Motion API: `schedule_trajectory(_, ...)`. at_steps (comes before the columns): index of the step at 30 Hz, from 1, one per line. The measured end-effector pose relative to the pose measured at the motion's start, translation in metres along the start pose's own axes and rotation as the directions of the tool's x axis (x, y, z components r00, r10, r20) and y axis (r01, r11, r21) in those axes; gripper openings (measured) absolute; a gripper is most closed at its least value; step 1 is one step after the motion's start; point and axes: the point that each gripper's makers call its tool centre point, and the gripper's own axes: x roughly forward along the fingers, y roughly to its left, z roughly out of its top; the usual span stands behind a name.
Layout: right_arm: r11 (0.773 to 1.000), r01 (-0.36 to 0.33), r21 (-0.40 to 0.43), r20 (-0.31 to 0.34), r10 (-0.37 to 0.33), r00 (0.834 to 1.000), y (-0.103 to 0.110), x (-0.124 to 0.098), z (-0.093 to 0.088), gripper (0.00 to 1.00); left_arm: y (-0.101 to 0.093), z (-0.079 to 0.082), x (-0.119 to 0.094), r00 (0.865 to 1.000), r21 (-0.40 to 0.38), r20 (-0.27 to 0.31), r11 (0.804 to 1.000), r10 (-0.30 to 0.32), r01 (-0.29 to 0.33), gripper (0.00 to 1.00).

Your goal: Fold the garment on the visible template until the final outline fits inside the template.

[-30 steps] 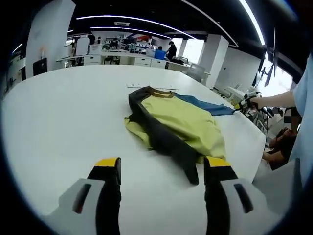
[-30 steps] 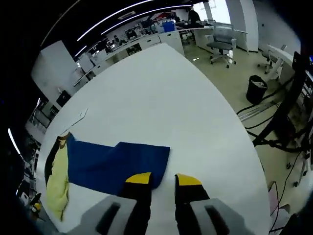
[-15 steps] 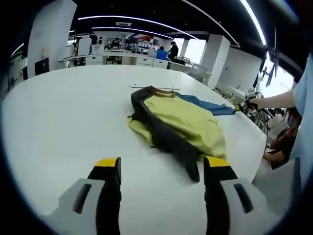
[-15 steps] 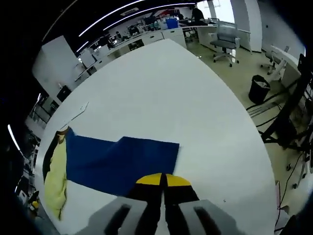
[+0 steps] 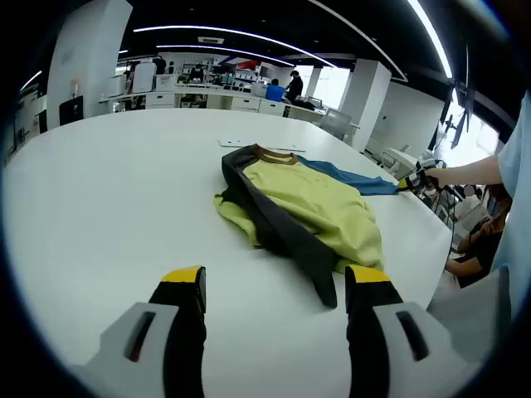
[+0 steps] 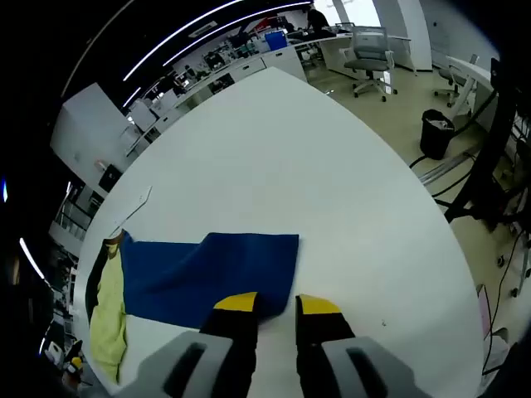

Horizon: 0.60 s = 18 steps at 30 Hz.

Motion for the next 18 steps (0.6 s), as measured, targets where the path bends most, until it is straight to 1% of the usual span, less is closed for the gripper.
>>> schedule_trajectory(3, 1.0, 0.007, -0.011, -0.004, -0.007, 1.0, 0.002, 0.003, -0.002, 0.09, 0.0, 0.0, 0.001, 1.0, -0.005, 0.003, 1.0, 0.001, 0.0, 0.65)
schedule_trajectory(7, 1.0, 0.008, -0.017, 0.001, -0.008, 1.0, 0.004, 0.009, -0.001, 0.03, 0.0, 0.0, 0.001, 1.0, -0.008, 0.003, 1.0, 0.002, -0.001, 0.65)
schedule_trajectory(8, 1.0, 0.011, -0.022, -0.015, -0.012, 1.0, 0.004, 0.009, -0.003, 0.0, 0.0, 0.0, 0.001, 1.0, -0.007, 0.004, 1.0, 0.003, -0.003, 0.65)
schedule_trajectory(10, 0.999, 0.02, -0.047, -0.012, -0.02, 1.0, 0.003, 0.01, -0.002, 0.0, 0.001, -0.001, 0.001, 1.0, -0.008, 0.003, 1.0, 0.005, -0.005, 0.64)
schedule_trajectory(12, 0.999, 0.017, -0.05, -0.01, -0.017, 1.0, 0.003, 0.009, 0.0, 0.0, 0.001, -0.001, 0.0, 1.0, -0.009, 0.003, 1.0, 0.006, -0.006, 0.64)
schedule_trajectory(15, 0.998, 0.017, -0.057, -0.002, -0.017, 1.0, 0.003, 0.005, 0.007, 0.0, 0.002, -0.001, -0.001, 1.0, -0.01, 0.003, 1.0, 0.008, -0.008, 0.64)
schedule_trajectory(18, 0.996, 0.025, -0.084, 0.005, -0.025, 1.0, 0.001, -0.001, 0.015, 0.0, 0.001, -0.001, -0.001, 1.0, -0.011, 0.004, 1.0, 0.007, -0.007, 0.64)
